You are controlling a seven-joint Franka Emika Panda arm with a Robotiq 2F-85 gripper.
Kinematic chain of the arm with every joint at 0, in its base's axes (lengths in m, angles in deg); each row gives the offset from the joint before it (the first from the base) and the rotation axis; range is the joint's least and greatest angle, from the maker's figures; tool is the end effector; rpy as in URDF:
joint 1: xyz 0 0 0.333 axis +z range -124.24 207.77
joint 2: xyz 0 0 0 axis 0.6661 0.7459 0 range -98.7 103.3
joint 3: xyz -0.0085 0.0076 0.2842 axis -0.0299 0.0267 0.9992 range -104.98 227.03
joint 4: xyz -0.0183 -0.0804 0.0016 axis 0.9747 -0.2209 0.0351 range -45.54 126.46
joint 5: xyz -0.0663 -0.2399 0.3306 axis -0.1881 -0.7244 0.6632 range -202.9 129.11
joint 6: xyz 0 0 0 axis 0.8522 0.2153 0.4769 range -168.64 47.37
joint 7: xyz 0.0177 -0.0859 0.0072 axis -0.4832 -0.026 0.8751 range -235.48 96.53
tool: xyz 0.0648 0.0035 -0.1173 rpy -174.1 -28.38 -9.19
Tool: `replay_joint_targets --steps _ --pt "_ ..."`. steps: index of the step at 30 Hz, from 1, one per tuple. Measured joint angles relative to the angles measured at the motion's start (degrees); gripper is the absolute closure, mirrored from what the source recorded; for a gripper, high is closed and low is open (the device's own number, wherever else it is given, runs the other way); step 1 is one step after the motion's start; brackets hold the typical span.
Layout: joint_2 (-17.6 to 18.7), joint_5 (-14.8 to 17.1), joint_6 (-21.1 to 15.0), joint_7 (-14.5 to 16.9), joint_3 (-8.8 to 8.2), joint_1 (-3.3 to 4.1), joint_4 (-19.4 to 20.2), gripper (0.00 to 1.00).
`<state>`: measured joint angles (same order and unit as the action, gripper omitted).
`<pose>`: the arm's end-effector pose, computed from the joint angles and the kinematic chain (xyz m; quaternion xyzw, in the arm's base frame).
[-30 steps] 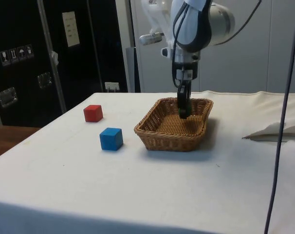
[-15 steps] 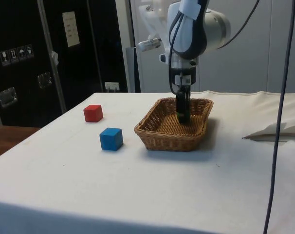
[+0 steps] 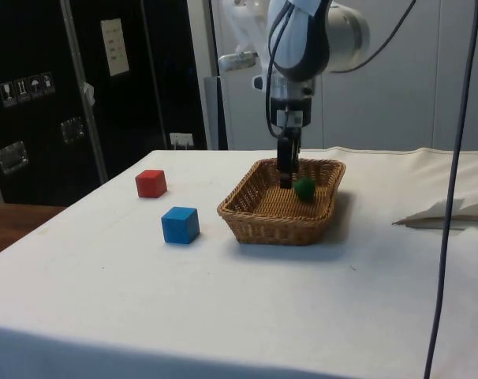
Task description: Place all non-red objects into the basket.
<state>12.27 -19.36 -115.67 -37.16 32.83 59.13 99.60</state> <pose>0.4365 -0.1106 0.1301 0.9979 0.0484 0.0425 0.0041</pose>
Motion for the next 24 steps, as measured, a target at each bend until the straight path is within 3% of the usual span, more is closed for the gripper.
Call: replay_joint_targets --steps 19,24 --pt "-7.68 -5.27 7.56 -4.41 2.52 0.57 -2.86 0.00" --pt "-9.57 -6.42 10.49 -5.96 3.84 0.74 -4.70 0.00"
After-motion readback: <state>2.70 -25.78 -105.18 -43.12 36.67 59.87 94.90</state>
